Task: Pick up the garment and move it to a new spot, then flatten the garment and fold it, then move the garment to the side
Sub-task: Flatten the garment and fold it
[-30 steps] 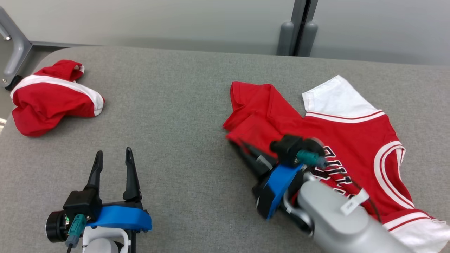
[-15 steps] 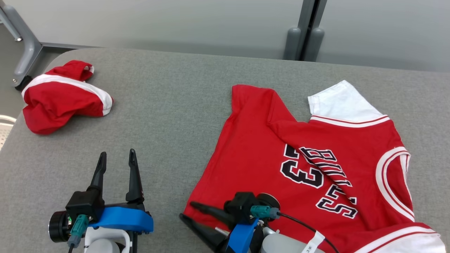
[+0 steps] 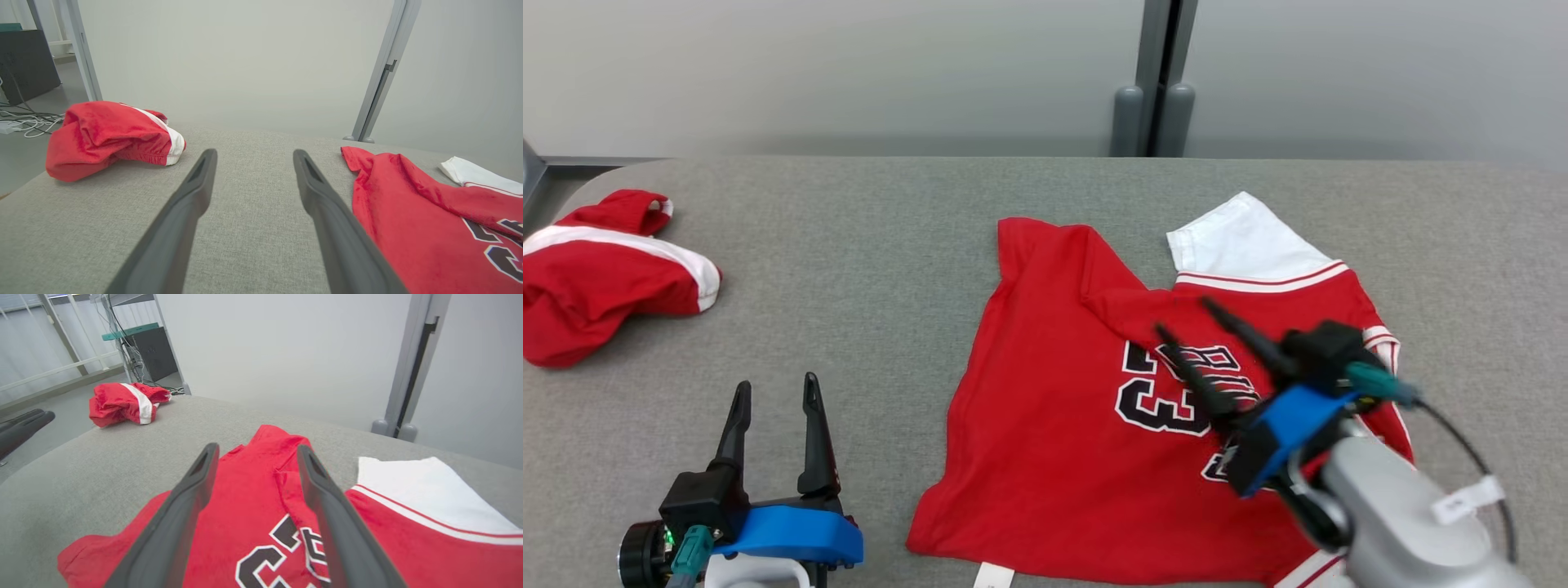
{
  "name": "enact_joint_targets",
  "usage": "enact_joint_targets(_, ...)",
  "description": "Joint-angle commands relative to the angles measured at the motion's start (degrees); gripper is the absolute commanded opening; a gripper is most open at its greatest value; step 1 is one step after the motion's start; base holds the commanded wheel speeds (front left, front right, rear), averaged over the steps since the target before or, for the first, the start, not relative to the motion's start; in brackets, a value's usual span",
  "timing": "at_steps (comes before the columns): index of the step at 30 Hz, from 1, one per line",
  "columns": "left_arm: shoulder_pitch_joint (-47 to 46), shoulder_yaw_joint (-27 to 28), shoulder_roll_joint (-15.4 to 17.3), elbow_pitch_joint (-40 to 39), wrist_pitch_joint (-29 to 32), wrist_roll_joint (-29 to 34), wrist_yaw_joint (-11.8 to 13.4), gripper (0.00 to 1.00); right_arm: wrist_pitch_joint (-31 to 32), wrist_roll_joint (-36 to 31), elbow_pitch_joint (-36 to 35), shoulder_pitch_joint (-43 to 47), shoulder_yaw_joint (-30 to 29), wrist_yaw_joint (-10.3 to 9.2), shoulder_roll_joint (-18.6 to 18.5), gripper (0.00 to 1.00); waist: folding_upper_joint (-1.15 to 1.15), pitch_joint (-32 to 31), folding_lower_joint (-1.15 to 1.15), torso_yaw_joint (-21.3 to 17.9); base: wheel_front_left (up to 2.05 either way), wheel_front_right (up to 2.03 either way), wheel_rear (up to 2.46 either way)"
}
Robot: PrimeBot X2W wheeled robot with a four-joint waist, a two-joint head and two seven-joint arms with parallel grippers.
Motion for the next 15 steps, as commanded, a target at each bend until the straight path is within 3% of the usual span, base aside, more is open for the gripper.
enact_joint_targets(1,0.1,0.3,0.0,-0.2,-0.1,0.5,-0.3,1.00,-0.1,-1.6,0.5,2.1,-4.2,0.01,-1.9,1.00,0.00,-0.2,0.01,-0.6,0.00,0.00,0.00)
enact_joint_targets(8,-0.6,0.5,0.0,-0.8,-0.1,0.9,-0.2,1.00,2.2,-9.0,5.5,1.3,-17.9,0.01,-6.0,1.00,0.00,1.4,0.01,-1.9,0.00,0.00,0.00)
enact_joint_targets(15,-2.5,-0.8,-0.1,-1.0,-0.1,0.9,-0.4,1.00,9.0,-14.9,13.0,-6.4,-22.6,0.01,-7.6,1.00,0.00,4.0,0.01,-1.2,0.00,0.00,0.00)
